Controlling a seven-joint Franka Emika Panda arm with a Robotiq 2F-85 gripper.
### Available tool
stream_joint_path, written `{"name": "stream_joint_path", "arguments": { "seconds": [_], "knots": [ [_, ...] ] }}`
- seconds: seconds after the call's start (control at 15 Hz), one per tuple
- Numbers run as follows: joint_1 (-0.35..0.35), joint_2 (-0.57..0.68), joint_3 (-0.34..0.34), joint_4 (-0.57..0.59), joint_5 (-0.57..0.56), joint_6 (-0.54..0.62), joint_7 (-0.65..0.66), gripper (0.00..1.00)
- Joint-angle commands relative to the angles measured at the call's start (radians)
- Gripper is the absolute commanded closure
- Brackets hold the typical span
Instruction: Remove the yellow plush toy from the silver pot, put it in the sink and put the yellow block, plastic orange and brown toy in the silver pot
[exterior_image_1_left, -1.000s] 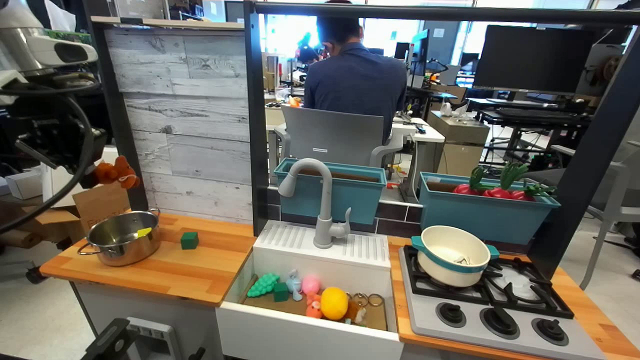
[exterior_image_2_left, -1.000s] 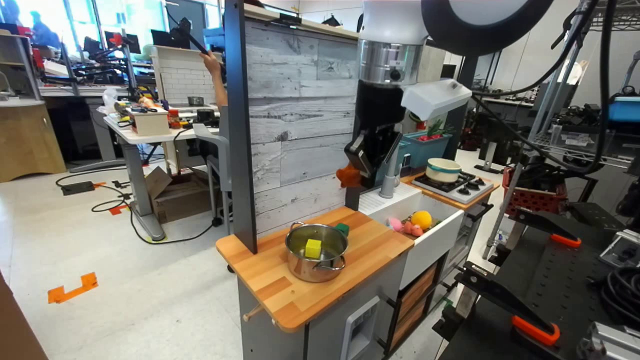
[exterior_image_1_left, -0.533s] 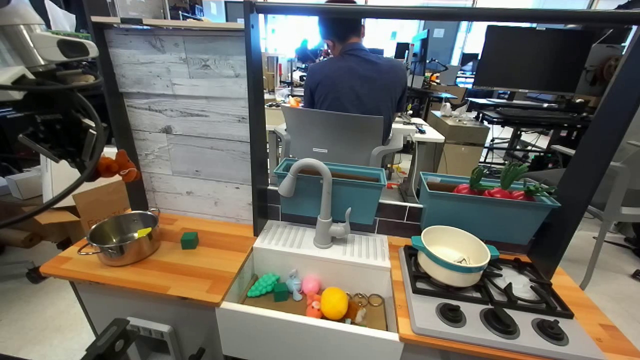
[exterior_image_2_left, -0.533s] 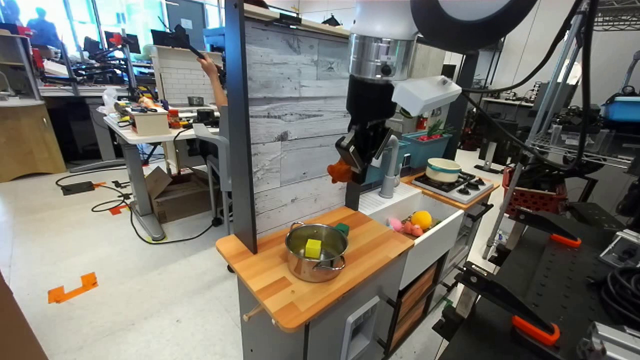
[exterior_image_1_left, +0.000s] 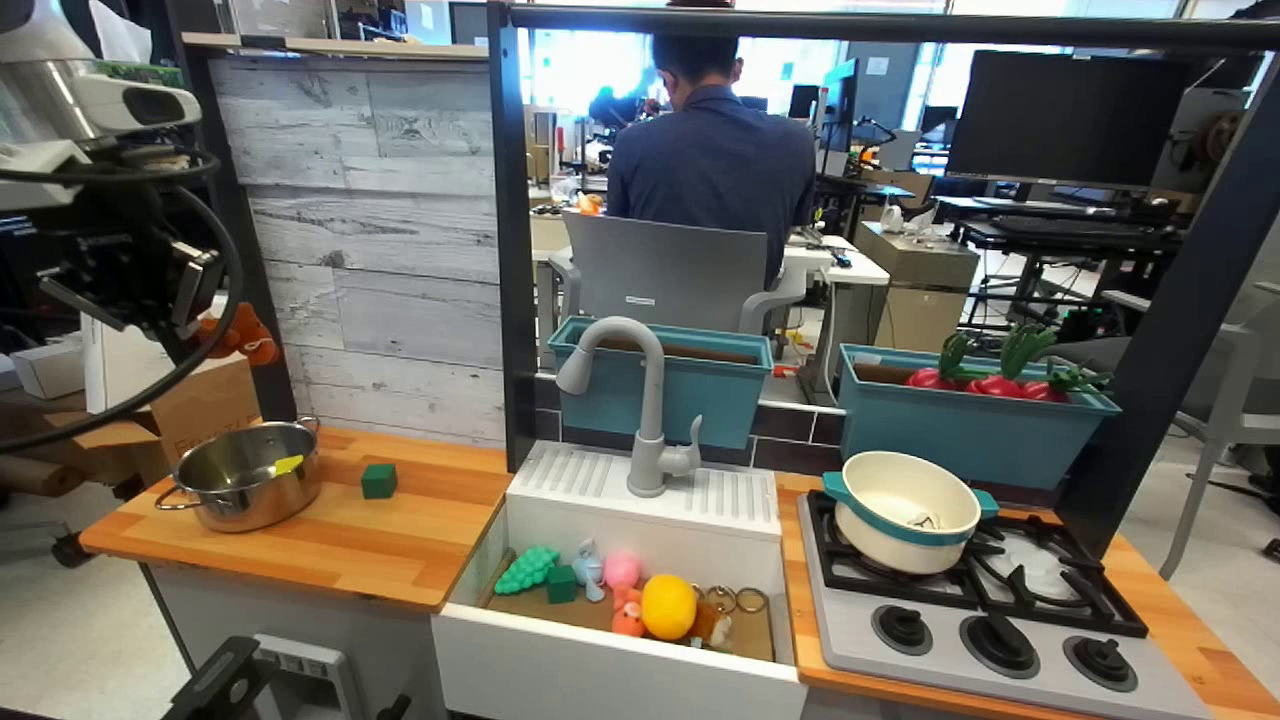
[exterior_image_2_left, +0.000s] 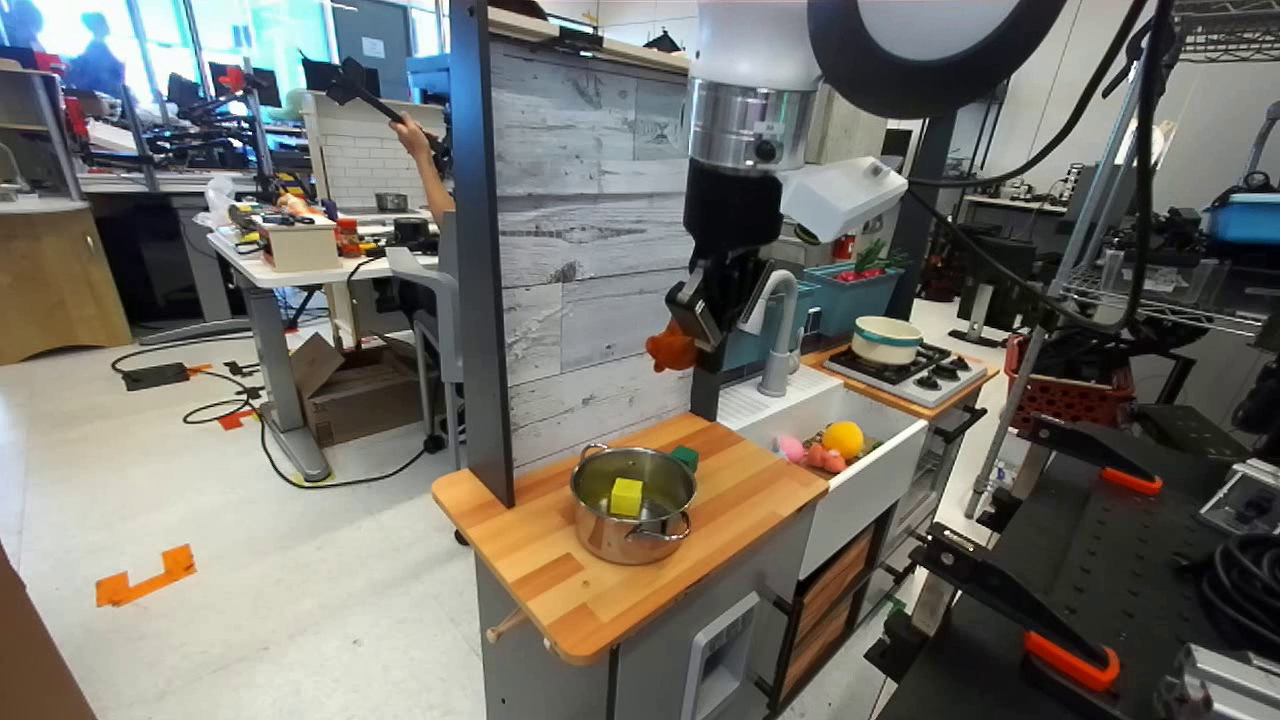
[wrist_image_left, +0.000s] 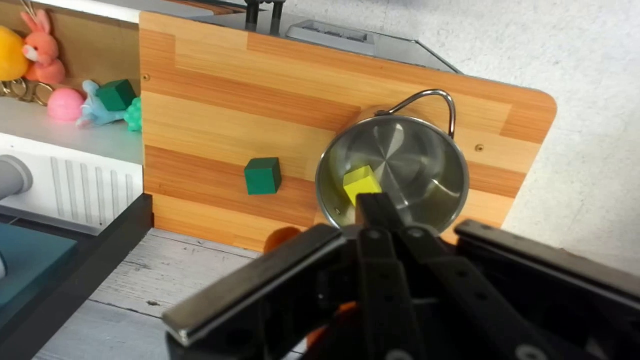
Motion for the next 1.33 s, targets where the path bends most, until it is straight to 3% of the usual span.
{"name": "stream_joint_path", "arguments": {
  "seconds": [0.0,0.13,0.73,1.27],
  "knots": [
    [0.005,0.024,-0.001,0.037,-0.033,-0.014,-0.006,0.74],
    [0.001,0.026,0.005,0.042,-0.032,-0.017,-0.019,0.68],
    [-0.005,0.014,0.005,0.039,-0.03,-0.006,-0.028,0.02],
    [-0.007,0.019,0.008,0.035,-0.02,-0.005,-0.019,0.0]
  ]
}}
